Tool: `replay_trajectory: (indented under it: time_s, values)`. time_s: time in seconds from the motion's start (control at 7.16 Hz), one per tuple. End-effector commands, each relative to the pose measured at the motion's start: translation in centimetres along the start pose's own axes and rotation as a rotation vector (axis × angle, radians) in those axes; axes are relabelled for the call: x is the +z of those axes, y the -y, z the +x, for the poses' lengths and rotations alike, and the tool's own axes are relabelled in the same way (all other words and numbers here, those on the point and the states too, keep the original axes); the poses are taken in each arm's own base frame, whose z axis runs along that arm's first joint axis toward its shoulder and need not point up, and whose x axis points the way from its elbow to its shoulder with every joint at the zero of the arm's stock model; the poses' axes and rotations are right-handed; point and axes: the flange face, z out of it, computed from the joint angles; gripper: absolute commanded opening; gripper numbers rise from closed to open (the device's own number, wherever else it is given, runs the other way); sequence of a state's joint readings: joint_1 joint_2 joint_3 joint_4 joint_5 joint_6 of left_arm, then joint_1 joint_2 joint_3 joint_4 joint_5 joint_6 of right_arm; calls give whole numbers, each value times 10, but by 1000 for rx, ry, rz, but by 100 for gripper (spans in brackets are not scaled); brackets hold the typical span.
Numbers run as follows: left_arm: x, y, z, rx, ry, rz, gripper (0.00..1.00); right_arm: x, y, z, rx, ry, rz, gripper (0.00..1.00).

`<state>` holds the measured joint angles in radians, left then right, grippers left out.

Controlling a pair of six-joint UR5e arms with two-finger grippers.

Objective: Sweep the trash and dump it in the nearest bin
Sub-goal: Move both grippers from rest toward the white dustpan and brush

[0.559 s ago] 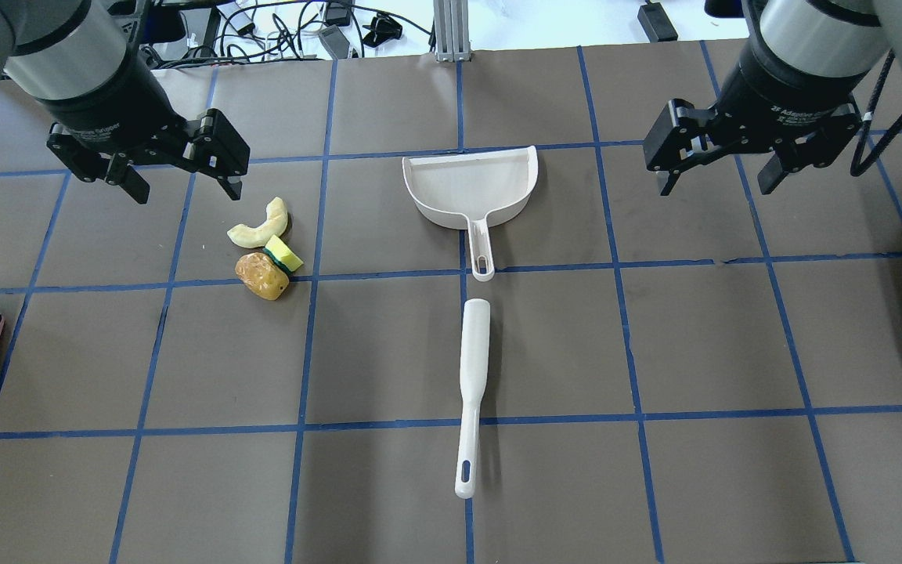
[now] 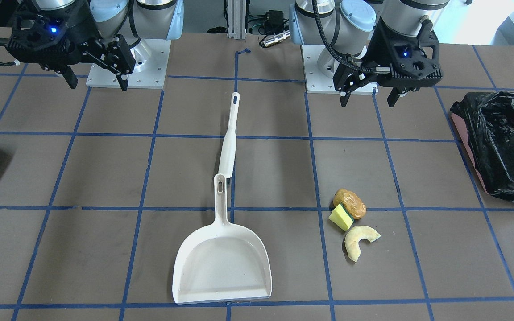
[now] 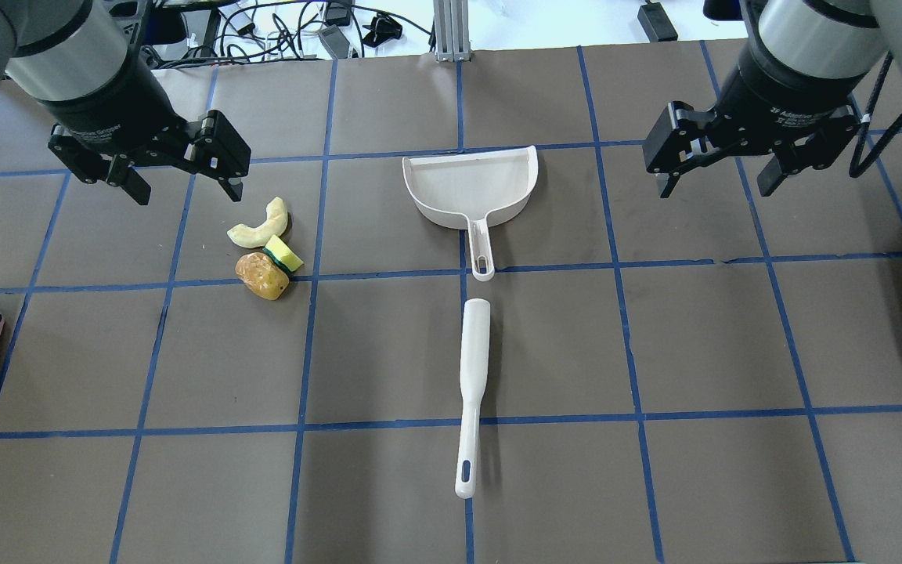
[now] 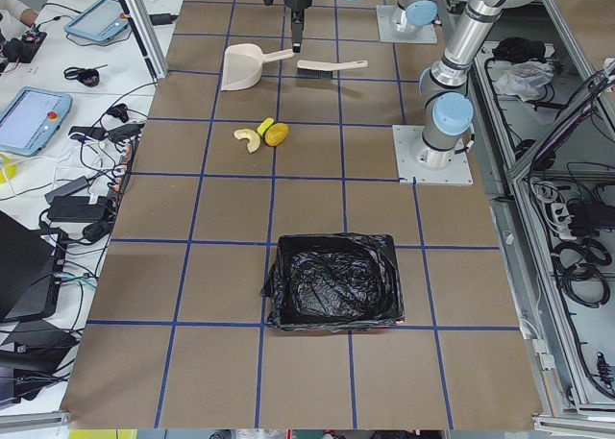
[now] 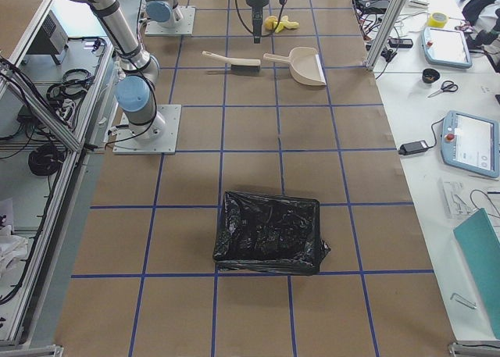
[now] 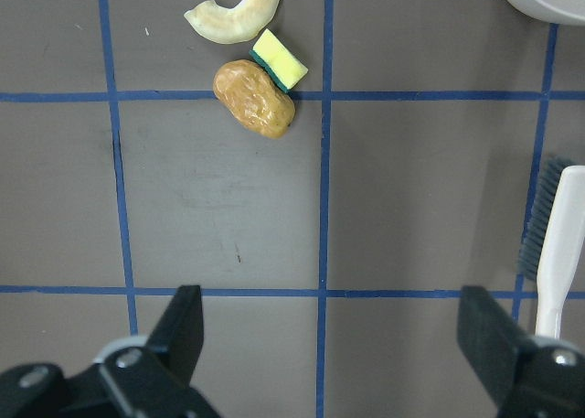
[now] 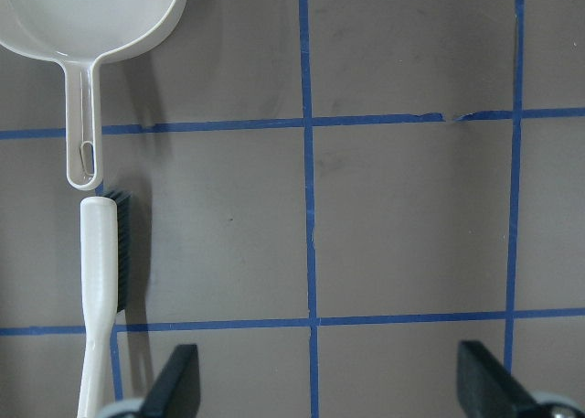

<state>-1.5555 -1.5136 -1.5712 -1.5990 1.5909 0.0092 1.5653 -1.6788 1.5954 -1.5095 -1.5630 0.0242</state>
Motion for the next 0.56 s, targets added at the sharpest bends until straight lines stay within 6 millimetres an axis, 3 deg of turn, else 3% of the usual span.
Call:
replay_trajectory:
  time_s: [0.0,0.42]
  values:
    - [2,2,-4,-11,2,-3,100,20,-12,-18,-24,23,-48,100]
    - [12,31,-25,-11,-4,44,100,86,-81,-129,8,-9,-176,100]
